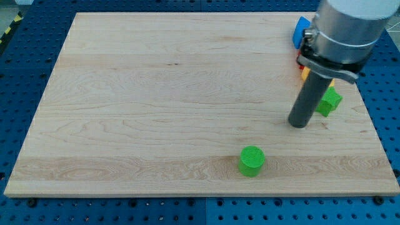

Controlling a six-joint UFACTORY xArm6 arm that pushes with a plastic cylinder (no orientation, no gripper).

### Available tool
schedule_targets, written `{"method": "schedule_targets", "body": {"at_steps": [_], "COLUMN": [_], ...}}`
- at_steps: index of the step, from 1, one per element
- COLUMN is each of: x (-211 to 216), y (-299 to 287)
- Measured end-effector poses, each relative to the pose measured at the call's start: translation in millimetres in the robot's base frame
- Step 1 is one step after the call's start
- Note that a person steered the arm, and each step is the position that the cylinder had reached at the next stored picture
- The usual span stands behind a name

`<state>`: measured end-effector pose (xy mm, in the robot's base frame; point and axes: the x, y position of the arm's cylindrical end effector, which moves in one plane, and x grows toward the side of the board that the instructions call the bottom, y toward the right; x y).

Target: Move the green circle to the green star

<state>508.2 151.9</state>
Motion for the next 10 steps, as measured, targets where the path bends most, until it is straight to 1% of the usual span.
{"method": "schedule_targets", "body": {"at_steps": [2,4,5,6,7,8,9,10], "x": [11,30,48,82,90,90,80,61], "y": [-78,-116,-124,-124,-103,-70,-54,-30]}}
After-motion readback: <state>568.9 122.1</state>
